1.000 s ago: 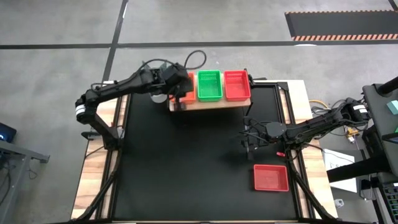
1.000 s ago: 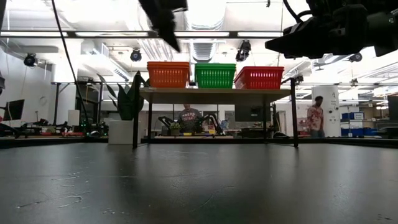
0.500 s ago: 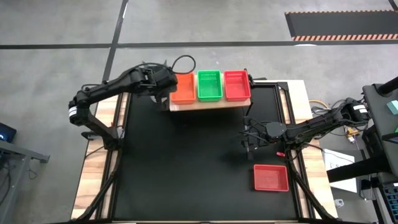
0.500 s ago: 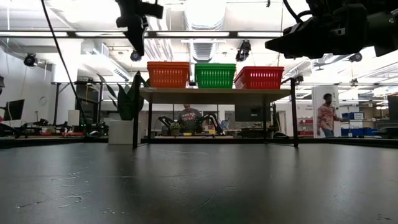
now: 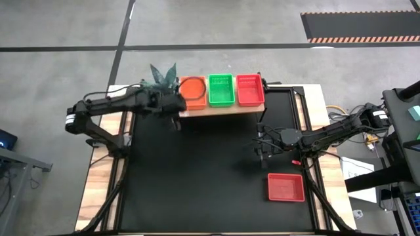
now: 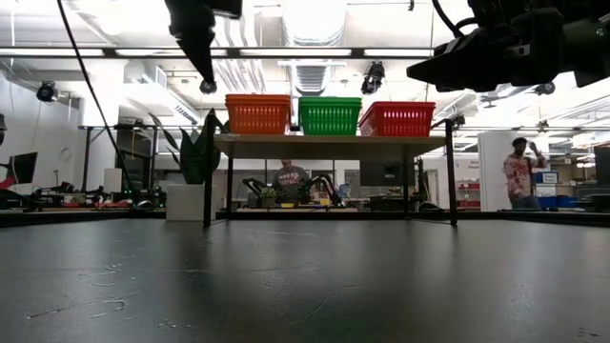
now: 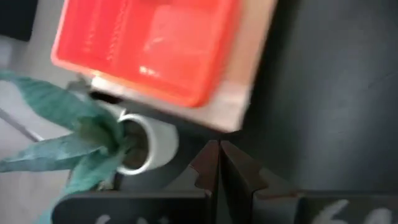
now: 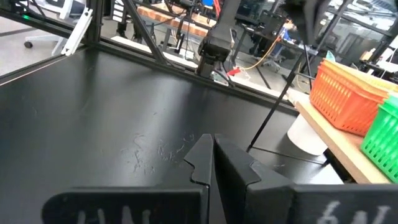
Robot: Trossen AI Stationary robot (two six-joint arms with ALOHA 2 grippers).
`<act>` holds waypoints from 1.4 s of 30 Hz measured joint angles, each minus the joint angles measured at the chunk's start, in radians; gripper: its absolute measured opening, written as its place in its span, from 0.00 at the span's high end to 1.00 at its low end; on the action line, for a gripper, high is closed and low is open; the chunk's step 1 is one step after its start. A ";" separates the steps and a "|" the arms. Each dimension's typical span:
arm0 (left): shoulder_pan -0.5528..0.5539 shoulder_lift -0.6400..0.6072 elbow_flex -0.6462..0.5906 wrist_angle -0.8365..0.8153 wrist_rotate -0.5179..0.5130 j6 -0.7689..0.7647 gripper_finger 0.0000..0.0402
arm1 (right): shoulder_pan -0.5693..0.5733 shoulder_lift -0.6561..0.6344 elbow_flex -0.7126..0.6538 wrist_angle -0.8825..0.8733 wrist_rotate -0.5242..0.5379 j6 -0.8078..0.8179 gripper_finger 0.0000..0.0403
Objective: Stack baskets on shelf by color
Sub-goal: Stack the red bin on top of the red bins on the shelf
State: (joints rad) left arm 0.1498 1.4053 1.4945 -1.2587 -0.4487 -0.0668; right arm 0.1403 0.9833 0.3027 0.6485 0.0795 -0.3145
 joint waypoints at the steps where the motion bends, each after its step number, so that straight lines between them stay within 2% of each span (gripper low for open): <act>1: -0.037 -0.015 -0.022 0.025 -0.010 -0.039 1.00 | 0.001 0.000 0.000 0.003 0.000 0.000 0.98; 4: -0.167 -0.062 -0.110 0.149 -0.045 -0.100 1.00 | 0.005 0.000 0.004 0.020 -0.003 0.000 0.98; 8: -0.341 -0.106 -0.267 0.464 -0.063 -0.080 1.00 | 0.027 0.000 0.029 0.014 -0.010 0.015 0.98; 13: -0.504 -0.132 -0.461 0.908 -0.061 0.070 1.00 | 0.090 0.000 0.084 -0.020 -0.010 0.027 0.98; 19: -0.602 -0.128 -0.630 1.288 0.008 0.233 1.00 | 0.183 0.021 0.192 -0.135 -0.009 0.096 0.98; 23: -0.618 -0.132 -0.666 1.322 0.030 0.257 1.00 | 0.240 0.078 0.270 -0.222 -0.009 0.198 0.98; 27: -0.616 -0.154 -0.679 1.323 0.029 0.279 1.00 | 0.267 0.155 0.392 -0.381 0.001 0.391 0.98; 35: -0.615 -0.213 -0.693 1.321 0.024 0.415 1.00 | 0.340 0.374 0.707 -0.976 -0.021 0.824 0.98; 42: -0.615 -0.262 -0.702 1.320 0.024 0.416 1.00 | 0.403 0.532 0.966 -1.448 -0.192 1.245 0.98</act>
State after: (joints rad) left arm -0.4648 1.1430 0.7928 0.0617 -0.4252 0.3492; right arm 0.5438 1.5156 1.2691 -0.7998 -0.1122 0.9305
